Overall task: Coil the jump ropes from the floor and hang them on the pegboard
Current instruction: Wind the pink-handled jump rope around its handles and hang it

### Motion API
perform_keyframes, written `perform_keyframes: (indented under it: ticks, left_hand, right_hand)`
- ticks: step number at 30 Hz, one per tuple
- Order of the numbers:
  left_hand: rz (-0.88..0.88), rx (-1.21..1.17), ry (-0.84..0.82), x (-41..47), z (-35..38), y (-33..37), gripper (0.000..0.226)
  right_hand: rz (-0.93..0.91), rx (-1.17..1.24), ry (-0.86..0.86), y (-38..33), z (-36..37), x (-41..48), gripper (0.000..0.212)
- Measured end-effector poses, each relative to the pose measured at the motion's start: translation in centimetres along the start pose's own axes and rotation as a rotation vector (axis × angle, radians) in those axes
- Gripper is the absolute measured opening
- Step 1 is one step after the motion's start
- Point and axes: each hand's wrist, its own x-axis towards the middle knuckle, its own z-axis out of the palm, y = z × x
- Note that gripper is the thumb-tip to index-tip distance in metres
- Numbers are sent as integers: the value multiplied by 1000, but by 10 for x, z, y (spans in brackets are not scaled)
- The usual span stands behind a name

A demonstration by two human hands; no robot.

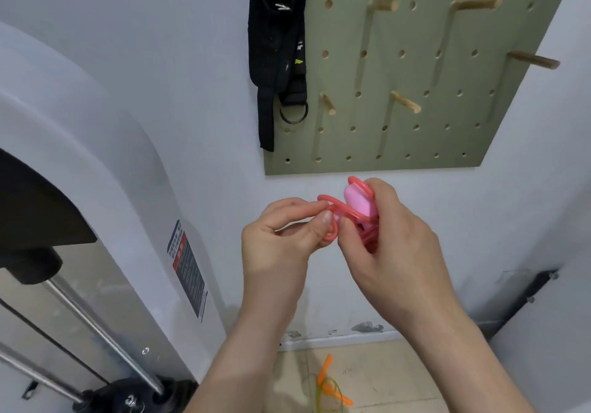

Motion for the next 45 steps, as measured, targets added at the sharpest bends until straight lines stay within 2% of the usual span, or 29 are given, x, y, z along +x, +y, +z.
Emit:
perform_keyframes:
  ticks: [4, 7, 11, 13, 19, 21, 25, 29, 32, 34, 38, 40, 42, 45]
  left_hand:
    - [44, 152, 79, 17, 9, -1, 11]
    - [-45, 83, 97, 26, 21, -6, 10]
    - [-140, 14, 47, 38, 39, -14, 15]
    - [-152, 81, -15, 45, 49, -17, 19]
    - [-169, 316, -158, 51, 76, -27, 6]
    - [-162, 375, -173, 51, 89, -33, 6]
    - [-162, 314, -139, 46, 117, -42, 8]
    - [-235, 238, -182, 45, 137, -48, 11]
    - [-313, 239, -364, 47, 140, -48, 25]
    - [-271, 347, -437, 48, 142, -48, 30]
    - [-40, 642, -386, 52, 148, -47, 11]
    - [-46, 653, -475, 54, 146, -40, 15]
    - [-84, 649, -549, 56, 144, -30, 20]
    - [-39, 747, -568, 57, 146, -26, 18]
  right_hand:
    - [-2, 6, -89, 4, 5, 16, 35]
    - [-15, -16, -128, 20, 1, 28, 50]
    - [2, -14, -177, 42, -13, 39, 57]
    - [-5, -8, -186, 55, -21, 45, 57]
    - [62, 124, -272, 95, -46, 54, 58]
    - [69, 145, -269, 110, -50, 56, 57]
    - [100, 279, -263, 135, -60, 57, 74]
    - [95, 335, -191, 159, -65, 56, 59]
    - [134, 398, -145, 175, -73, 58, 35]
    - [149, 459, -152, 180, -78, 59, 26]
    - [103, 504, -192, 179, -83, 58, 29]
    - [89, 504, -204, 179, -85, 57, 34]
    - [53, 463, -219, 181, -86, 55, 29]
    - [0, 352, -226, 182, -86, 55, 26]
